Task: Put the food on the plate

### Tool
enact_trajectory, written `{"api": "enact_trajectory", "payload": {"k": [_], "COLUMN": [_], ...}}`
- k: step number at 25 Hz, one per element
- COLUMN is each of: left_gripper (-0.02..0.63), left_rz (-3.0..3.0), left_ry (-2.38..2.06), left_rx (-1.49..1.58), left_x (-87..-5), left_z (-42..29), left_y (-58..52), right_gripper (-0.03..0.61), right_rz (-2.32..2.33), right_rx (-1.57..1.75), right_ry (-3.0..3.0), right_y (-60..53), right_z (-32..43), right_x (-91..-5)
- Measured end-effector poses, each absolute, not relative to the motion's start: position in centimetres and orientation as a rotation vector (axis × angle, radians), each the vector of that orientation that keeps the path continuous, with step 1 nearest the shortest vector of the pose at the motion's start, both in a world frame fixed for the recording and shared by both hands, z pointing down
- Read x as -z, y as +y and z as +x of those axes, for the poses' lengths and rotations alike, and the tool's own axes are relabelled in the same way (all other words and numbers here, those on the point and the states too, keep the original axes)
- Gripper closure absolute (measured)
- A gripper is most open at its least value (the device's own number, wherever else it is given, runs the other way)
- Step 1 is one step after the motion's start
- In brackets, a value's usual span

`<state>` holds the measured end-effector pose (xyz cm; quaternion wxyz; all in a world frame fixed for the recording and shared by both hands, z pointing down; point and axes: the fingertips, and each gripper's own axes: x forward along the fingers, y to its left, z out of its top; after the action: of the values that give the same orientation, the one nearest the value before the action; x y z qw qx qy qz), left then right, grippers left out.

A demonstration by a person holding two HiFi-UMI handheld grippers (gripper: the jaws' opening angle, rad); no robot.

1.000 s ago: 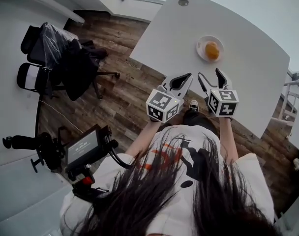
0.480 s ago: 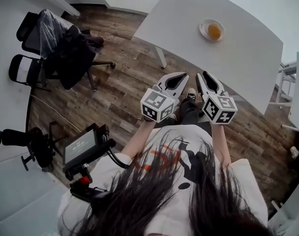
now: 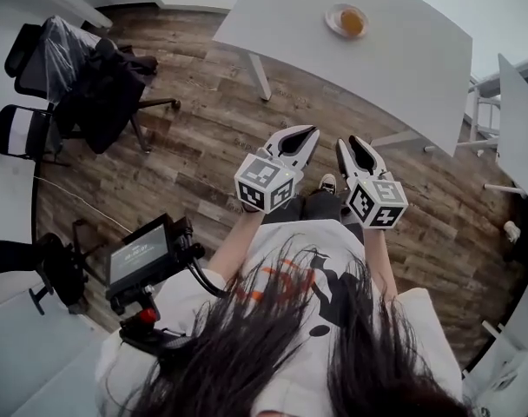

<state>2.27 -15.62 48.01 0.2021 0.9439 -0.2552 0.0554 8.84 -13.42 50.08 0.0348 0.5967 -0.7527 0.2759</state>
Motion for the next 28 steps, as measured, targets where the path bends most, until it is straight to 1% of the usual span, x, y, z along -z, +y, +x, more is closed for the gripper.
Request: {"api": "enact_trajectory", "payload": {"k": [3,10,13,18,21,24,28], "left_gripper": [0.607,0.607,0.607,0.607,0.607,0.607,0.607], "left_rz": [2.655,2.646,2.626,2.641,2.649,2.649,2.652], "left_ry": [-0.671,-0.699,-0.719,-0.707,-0.713,-0.723,-0.777], "left_rx": [-0.16,-0.122,-0.108,-0.116,-0.148,-0.187,-0.247], "left_x": [-47.9,-46.4,-46.2,-46.4,-46.9,-47.5,-47.8], "left_z": [3.5,2.8,3.1,8.8,11.1,12.2,11.6], "left_y": [-14.0,-15.4,-14.6,-5.3,-1.3,2.2,5.9], "right_gripper": [0.457,0.456,0.457,0.457,0.457,0.457,0.457], "right_rz": [1.841,1.823,1.812,1.82,1.825,1.81,1.766], "right_rx": [-0.837,-0.849,-0.855,-0.816,-0.814,-0.821,-0.863], "right_ry": [-2.301,-2.308,-2.3,-2.313,-2.312,-2.327,-2.377], "right_y": [-12.4,-11.9,-10.5,-1.9,1.4,4.1,6.8], "right_z": [9.5,8.3,9.0,14.9,17.4,18.5,17.9], "right_x": [-50.2,-49.7,-49.6,-49.5,-49.8,-50.2,-50.8]}}
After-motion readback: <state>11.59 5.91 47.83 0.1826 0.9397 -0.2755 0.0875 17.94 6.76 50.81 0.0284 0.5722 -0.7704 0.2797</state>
